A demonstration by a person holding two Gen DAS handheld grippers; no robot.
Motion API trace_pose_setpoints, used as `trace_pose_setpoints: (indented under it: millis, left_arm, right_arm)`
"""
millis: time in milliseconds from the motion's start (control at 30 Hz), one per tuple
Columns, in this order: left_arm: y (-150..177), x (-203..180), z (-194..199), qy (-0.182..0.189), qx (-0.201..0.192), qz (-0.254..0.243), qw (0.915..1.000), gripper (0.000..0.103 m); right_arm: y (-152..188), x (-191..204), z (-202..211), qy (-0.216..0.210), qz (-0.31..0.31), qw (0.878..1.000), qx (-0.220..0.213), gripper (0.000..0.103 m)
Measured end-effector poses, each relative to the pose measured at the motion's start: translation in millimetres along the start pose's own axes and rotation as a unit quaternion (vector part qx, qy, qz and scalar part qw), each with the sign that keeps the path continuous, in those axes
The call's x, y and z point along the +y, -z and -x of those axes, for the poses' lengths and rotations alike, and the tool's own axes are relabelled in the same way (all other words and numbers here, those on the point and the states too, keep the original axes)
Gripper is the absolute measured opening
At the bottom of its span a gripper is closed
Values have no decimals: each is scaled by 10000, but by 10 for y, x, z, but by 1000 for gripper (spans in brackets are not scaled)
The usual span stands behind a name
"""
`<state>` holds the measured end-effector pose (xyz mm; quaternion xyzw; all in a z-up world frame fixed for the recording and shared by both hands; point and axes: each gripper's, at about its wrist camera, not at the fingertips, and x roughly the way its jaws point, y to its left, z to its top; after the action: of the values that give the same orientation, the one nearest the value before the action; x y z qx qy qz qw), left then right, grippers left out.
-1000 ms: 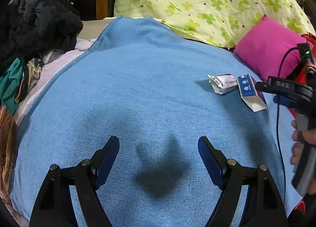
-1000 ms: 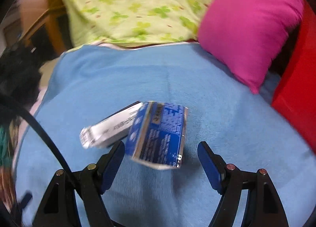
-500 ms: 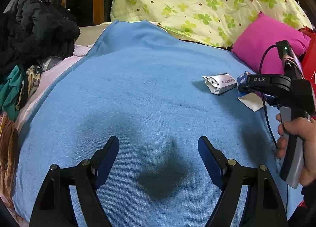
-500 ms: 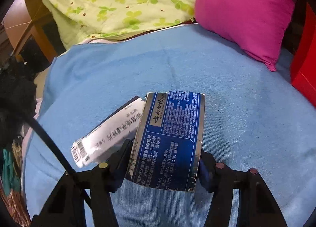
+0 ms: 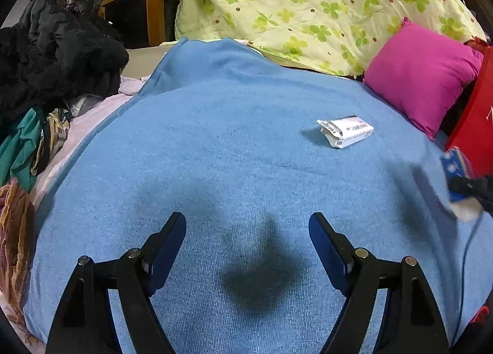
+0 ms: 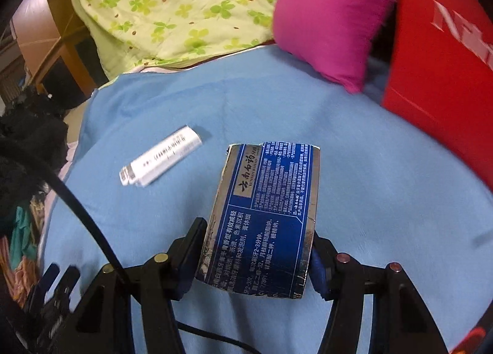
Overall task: Collect trash
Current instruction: 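Grasp the white medicine box with the left tool while the right tool holds the blue box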
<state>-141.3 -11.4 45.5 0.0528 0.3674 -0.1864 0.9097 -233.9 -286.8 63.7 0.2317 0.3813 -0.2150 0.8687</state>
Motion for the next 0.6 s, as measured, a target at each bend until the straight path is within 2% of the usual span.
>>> trace_pose_setpoints:
  millis: [167, 267, 433, 600]
  left_arm:
    - [21, -81, -86, -40, 160, -43, 9999, 82]
    - [-87, -203, -119, 161, 188, -170, 9995, 82]
    - [-606, -589, -308, 792, 204, -457, 9956, 83]
    - [-1066, -1043, -612, 949, 72, -1030, 9901, 87]
  right_arm:
    - [242, -184, 102, -275, -276, 9989, -242, 63]
    - [324, -228, 85, -439, -396, 9976, -358, 63]
    - [427, -303, 130, -629, -524, 9947, -618, 63]
    - [434, -385, 123, -794, -697, 9919, -711, 63]
